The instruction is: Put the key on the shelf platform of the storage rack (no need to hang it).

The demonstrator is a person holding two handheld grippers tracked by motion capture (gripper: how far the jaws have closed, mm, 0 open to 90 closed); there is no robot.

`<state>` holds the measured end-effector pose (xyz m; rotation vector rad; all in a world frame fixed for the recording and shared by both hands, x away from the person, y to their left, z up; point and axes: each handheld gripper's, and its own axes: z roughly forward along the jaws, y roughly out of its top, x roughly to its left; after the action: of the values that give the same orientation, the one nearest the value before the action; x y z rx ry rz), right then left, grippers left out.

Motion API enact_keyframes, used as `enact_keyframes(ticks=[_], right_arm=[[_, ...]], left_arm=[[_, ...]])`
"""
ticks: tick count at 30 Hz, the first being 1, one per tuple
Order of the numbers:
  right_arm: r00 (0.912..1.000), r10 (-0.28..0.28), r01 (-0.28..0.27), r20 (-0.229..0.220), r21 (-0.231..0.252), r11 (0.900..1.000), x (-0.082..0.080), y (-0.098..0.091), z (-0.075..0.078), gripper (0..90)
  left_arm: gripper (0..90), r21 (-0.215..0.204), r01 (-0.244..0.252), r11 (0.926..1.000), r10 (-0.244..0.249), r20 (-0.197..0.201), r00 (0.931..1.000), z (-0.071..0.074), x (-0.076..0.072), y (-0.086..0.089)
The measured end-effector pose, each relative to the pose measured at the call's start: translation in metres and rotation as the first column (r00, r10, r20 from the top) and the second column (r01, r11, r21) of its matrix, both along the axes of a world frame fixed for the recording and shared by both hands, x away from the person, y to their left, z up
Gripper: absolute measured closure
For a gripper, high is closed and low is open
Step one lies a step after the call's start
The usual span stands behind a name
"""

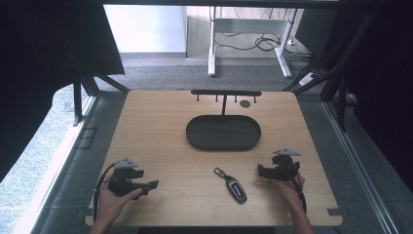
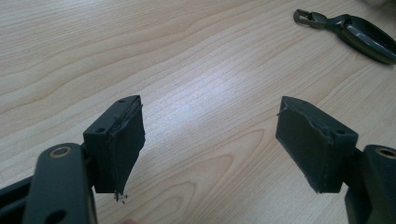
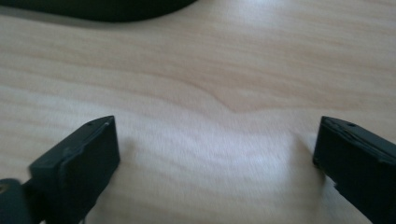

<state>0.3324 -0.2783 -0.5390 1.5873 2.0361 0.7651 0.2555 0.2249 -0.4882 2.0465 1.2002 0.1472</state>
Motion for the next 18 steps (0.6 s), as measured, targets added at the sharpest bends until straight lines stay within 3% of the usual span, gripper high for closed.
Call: enact_keyframes(ticks=[2,4,7,15,18], right_arm=[[0.9999,0.001,-0.001,-0.014,0.002,1.0,-0.004,-0.003,0.003,6.7],[0.9995,0.025,-0.024,-0.019,0.033,0.9992,-0.009,-0.007,0.006,9.6],[0.9958,0.085,-0.08,-0.034,0.129,0.9884,-0.017,-0.013,0.011,13.9],[0.9917,0.126,-0.128,0.024,0.126,0.9837,-0.024,-0.014,0.027,18.0],[0.9854,0.166,-0.17,0.037,0.15,0.974,-0.026,-0.008,0.03,20.2]], left_arm=[[23.9,0.0,0.004,1.0,-0.004,0.009,0.9999,0.002,-0.001,-0.002],[23.9,-0.001,0.009,1.0,-0.009,0.015,0.9998,0.004,-0.003,-0.003],[23.9,0.001,0.012,0.9999,-0.012,0.01,0.9999,0.003,-0.003,-0.004],[23.9,-0.002,0.006,1.0,-0.006,0.007,1.0,0.001,-0.001,-0.001],[23.9,-0.004,0.004,1.0,-0.004,0.01,0.9999,0.002,-0.002,0.0]])
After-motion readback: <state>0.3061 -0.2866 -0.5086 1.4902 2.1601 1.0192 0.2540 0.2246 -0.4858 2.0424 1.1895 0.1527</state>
